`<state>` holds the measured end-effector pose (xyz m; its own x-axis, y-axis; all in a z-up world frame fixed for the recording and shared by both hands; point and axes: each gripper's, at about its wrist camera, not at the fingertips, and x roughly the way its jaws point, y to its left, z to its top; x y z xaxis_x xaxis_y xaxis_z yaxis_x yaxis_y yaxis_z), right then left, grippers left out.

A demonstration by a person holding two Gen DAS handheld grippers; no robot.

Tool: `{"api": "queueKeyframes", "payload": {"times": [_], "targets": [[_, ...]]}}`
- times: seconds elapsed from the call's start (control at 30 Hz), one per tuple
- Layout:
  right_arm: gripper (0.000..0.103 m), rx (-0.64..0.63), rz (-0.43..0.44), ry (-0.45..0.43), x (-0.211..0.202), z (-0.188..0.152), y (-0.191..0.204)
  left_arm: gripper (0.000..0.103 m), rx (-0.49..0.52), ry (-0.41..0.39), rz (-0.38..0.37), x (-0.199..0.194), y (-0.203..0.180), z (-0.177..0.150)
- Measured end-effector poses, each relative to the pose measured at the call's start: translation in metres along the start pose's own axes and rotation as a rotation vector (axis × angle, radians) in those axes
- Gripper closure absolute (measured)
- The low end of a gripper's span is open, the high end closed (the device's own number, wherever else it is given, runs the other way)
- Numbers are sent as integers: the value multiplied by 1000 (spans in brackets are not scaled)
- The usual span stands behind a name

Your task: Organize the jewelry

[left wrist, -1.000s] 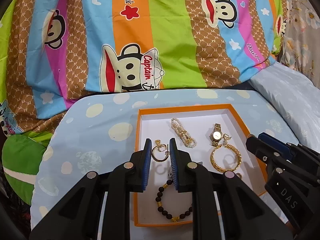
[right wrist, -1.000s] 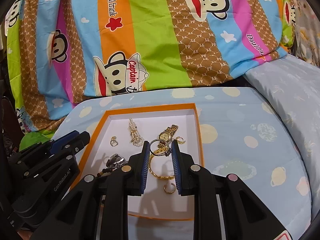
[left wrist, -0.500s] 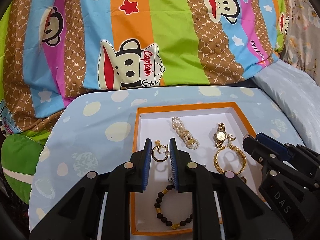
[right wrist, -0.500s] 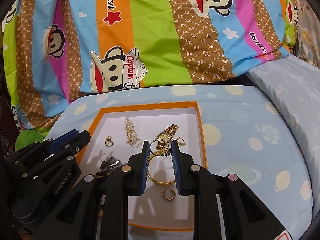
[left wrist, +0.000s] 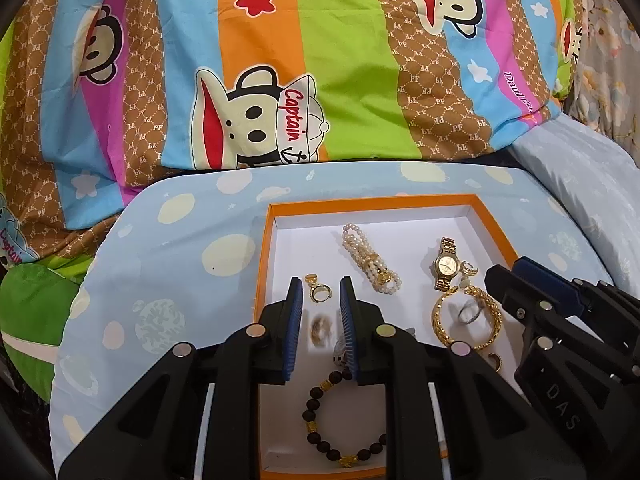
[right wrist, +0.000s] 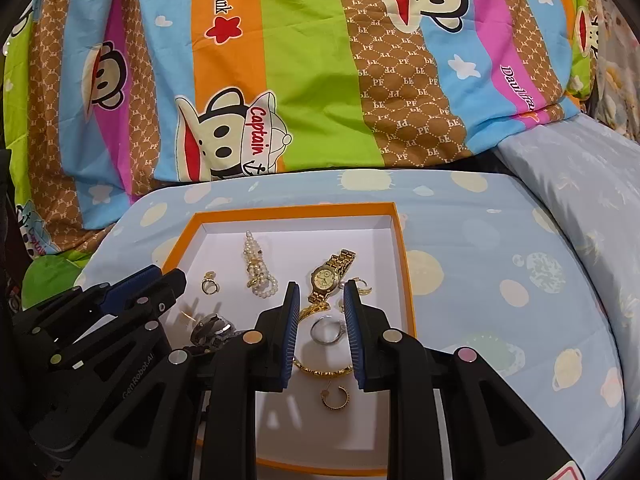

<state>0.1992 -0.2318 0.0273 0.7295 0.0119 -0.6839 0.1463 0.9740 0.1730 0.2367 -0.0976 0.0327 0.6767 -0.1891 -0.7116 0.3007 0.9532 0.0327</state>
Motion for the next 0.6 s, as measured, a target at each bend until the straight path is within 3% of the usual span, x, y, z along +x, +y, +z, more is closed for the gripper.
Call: {"api": "queueKeyframes", "payload": {"times": [0.17, 0.6], "targets": [[78, -7, 0, -8, -2, 1, 2, 76, -8, -6, 1, -2, 1, 0], [77, -3, 12, -24, -22, -8, 9, 75, -21, -36, -14, -24, 4, 0]]}}
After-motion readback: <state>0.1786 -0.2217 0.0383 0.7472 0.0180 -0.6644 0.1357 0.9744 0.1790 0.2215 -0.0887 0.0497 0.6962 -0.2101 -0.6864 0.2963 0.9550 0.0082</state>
